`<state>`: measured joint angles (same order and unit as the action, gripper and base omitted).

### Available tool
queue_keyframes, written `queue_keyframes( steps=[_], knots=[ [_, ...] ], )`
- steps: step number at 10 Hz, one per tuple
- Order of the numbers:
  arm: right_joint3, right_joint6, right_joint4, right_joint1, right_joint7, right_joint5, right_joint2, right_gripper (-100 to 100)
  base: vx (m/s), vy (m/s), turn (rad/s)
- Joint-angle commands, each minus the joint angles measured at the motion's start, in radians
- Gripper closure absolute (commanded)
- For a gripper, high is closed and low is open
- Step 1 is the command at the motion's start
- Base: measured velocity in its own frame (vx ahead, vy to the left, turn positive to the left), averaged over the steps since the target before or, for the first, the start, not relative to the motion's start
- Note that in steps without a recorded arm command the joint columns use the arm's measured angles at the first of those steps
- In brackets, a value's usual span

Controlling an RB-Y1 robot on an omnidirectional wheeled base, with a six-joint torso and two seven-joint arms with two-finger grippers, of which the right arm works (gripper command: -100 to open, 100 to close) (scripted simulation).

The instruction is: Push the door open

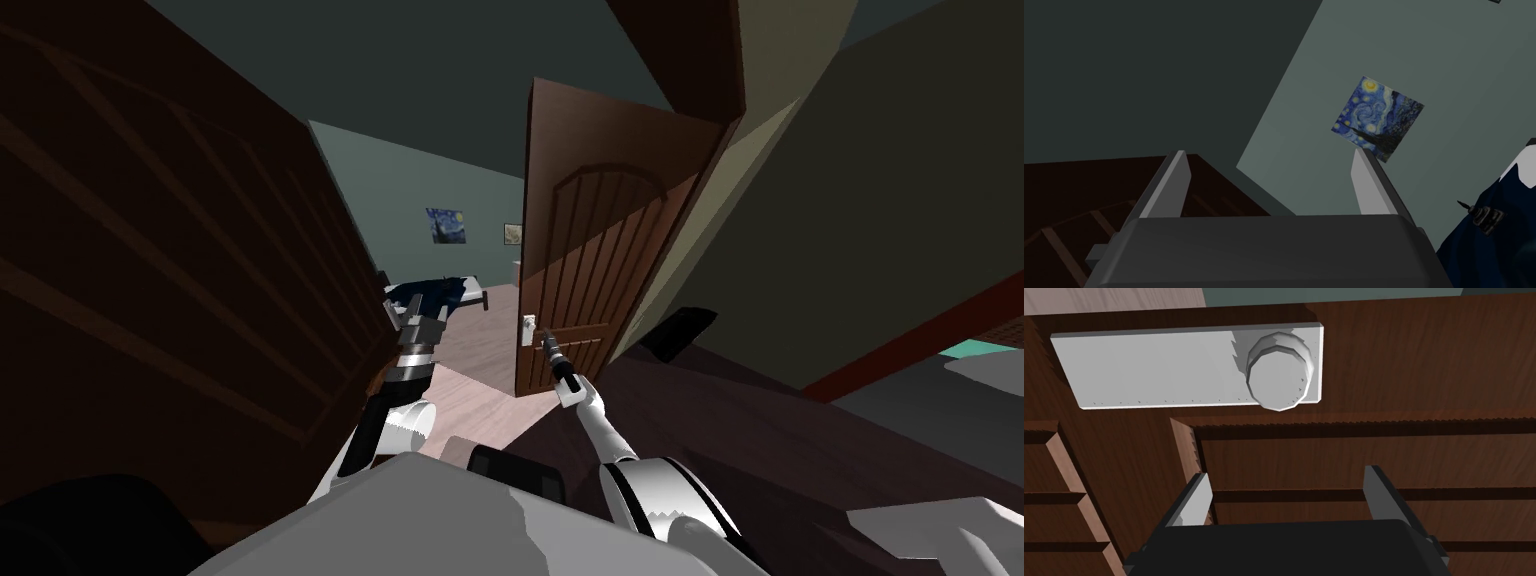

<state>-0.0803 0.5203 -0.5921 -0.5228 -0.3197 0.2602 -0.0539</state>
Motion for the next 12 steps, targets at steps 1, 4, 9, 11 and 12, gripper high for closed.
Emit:
queue_keyframes(
  steps=[1, 4, 9, 11, 12],
  knots=[
    [-0.004, 0.0, 0.0, -0.001, -0.005, 0.001, 0.006, -100, -0.19, -0.038, -0.014],
    [-0.011, 0.001, -0.002, -0.002, -0.013, 0.003, 0.029, -100, -0.184, -0.041, -0.01],
    [-0.004, 0.001, -0.006, 0.001, -0.009, -0.001, 0.002, -100, 0.102, 0.052, 0.017],
    [0.001, 0.003, -0.005, 0.003, -0.003, -0.003, 0.004, -100, 0.211, 0.076, 0.023],
    [0.003, 0.004, -0.005, 0.003, -0.001, -0.004, 0.007, -100, 0.174, 0.076, 0.026]
  ],
)
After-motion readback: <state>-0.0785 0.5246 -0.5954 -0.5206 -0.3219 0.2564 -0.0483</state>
